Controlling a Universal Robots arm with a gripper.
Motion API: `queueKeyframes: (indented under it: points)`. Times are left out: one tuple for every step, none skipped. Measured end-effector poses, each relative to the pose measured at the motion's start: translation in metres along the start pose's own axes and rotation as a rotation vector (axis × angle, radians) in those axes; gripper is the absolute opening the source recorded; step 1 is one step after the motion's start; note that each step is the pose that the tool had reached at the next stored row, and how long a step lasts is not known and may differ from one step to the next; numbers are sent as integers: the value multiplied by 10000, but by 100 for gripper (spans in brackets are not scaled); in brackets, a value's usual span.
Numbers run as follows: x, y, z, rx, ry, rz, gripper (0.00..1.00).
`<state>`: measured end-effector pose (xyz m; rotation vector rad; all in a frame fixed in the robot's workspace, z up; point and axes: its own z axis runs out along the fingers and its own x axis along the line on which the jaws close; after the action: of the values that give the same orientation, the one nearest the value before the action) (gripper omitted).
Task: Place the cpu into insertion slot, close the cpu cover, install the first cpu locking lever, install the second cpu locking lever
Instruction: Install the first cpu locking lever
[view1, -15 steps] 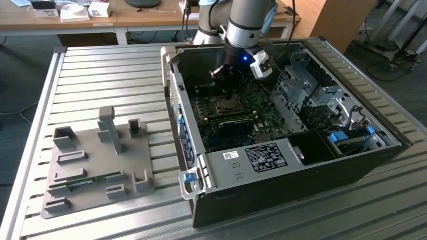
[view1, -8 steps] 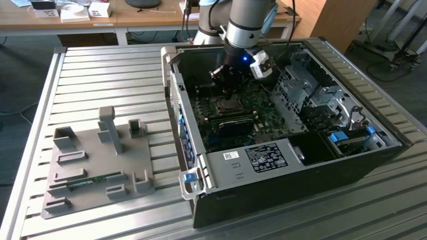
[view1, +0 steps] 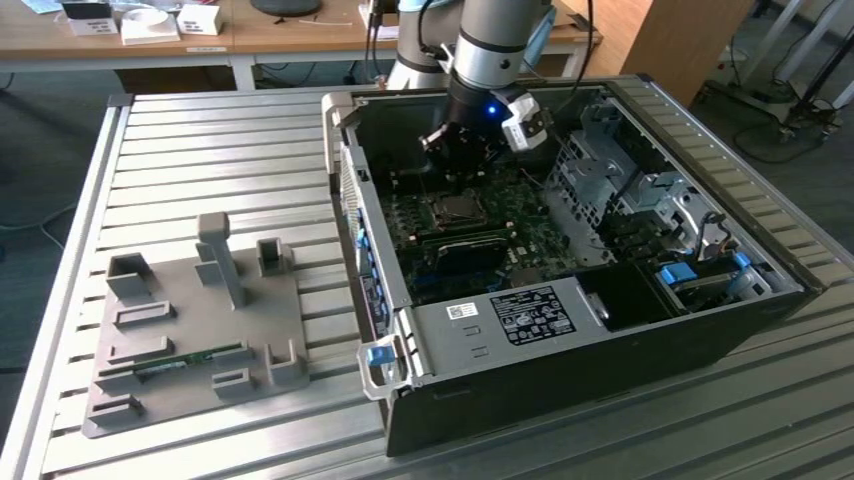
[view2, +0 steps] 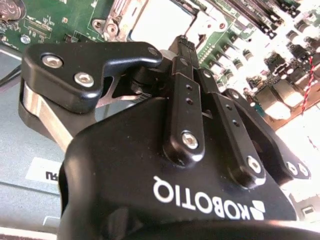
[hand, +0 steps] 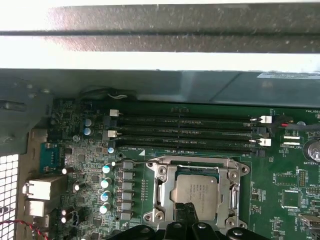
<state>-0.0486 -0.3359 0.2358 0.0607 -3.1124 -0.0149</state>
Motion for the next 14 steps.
queueKeyframes:
  points:
    - [0,0,0,0,0,0,11]
    - [0,0,-1,1,1,0,11]
    - [0,0,-2,2,2,0,11]
    - [1,0,-2,2,1,-1,11]
    - [10,0,-2,4,-4,0,11]
    - [31,0,-1,6,-17,0,11]
    - [59,1,2,6,-40,-1,11]
    - [90,3,4,5,-65,0,11]
    - [123,4,6,6,-89,-1,11]
    - [158,4,8,7,-116,-2,11]
    - [192,4,10,7,-142,-1,11]
    - [222,4,12,9,-168,0,11]
    - [248,5,13,10,-191,-2,11]
    - [273,5,14,11,-213,-2,11]
